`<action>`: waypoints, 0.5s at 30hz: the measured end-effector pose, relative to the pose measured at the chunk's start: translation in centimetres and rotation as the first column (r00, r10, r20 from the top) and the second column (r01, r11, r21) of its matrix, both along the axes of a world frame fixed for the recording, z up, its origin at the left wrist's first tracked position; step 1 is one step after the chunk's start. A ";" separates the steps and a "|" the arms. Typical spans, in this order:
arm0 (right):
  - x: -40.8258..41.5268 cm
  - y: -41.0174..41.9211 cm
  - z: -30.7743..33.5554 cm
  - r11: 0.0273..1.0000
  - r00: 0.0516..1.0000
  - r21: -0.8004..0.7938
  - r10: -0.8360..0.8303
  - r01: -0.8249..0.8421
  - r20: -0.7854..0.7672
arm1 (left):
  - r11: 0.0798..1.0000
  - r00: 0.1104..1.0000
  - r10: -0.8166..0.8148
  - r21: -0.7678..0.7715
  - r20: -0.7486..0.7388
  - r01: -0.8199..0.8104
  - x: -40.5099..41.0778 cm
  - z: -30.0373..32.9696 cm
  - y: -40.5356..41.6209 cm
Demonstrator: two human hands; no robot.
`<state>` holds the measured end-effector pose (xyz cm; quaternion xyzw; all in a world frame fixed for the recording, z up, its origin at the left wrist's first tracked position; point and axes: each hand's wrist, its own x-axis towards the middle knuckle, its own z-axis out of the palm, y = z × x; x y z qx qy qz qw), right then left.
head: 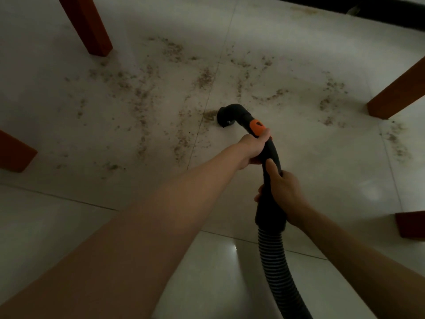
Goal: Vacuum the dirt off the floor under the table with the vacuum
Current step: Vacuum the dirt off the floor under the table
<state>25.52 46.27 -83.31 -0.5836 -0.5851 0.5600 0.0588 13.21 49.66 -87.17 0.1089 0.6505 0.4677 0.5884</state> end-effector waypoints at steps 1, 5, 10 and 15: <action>-0.1 -0.2 -0.1 0.999 0.999 0.006 -0.031 0.031 -0.004 | 1.000 1.000 -0.010 -0.003 0.002 0.010 0.1 0.1 0.2; -0.4 -1.0 -0.9 0.989 0.990 0.037 -0.140 0.141 -0.029 | 0.997 0.997 -0.072 -0.008 0.015 0.072 0.7 0.0 0.8; -0.9 -0.1 -0.7 0.990 0.992 0.077 -0.119 0.122 -0.035 | 0.999 0.999 -0.045 0.007 0.013 0.045 0.6 0.2 1.3; -1.8 1.5 -0.7 0.998 0.999 0.061 -0.033 0.034 -0.018 | 0.999 0.998 0.045 0.009 -0.044 -0.045 -0.6 0.9 1.5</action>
